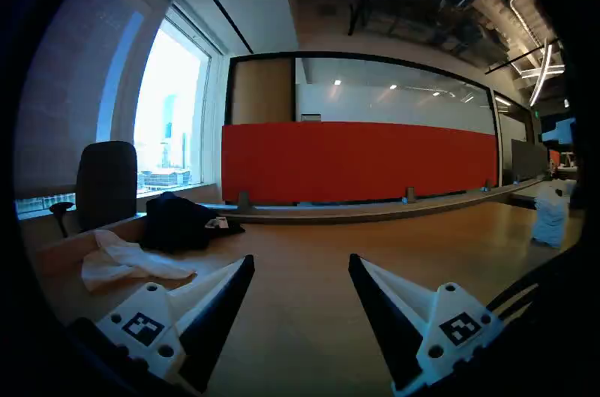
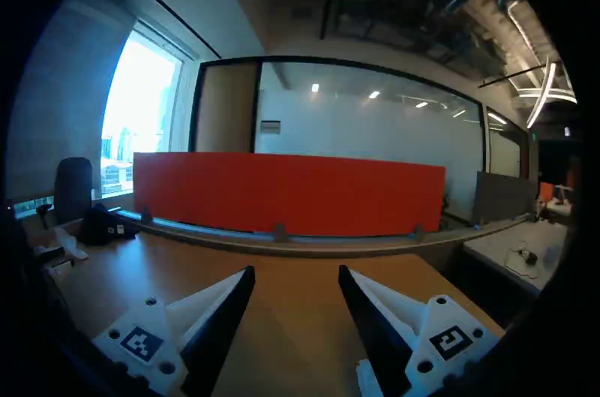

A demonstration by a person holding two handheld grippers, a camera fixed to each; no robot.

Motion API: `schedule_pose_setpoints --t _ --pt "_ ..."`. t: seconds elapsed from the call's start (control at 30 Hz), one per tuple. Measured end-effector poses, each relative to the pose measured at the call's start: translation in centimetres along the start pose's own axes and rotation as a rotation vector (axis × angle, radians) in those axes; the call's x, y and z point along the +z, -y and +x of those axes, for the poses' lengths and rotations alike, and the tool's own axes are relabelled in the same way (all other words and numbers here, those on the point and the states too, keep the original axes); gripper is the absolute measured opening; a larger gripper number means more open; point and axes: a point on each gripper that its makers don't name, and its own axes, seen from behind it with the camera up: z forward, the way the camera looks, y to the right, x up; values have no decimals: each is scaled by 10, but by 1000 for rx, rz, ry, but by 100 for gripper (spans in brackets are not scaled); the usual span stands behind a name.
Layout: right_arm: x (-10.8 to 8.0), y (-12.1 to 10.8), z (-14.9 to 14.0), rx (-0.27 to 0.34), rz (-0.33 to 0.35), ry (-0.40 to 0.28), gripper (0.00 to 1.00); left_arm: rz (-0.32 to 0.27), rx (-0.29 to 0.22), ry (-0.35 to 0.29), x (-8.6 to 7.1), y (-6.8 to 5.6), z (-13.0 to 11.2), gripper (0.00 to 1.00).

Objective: Fold towel

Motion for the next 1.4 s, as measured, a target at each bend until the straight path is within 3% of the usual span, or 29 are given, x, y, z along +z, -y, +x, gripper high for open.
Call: schedule_pose_setpoints --t 0.47,0.8,1.1,1.4 --pt "-6 -15 -8 6 -20 -7 86 16 -1 0 -1 4 0 94" --pt "-5 -13 -11 7 -2 -65 86 21 0 1 -1 5 0 94" --pt "-1 -13 -48 17 -13 -82 86 21 0 1 -1 4 0 94" --pt "2 -19 -77 83 -17 -93 86 21 -1 1 -1 4 0 94"
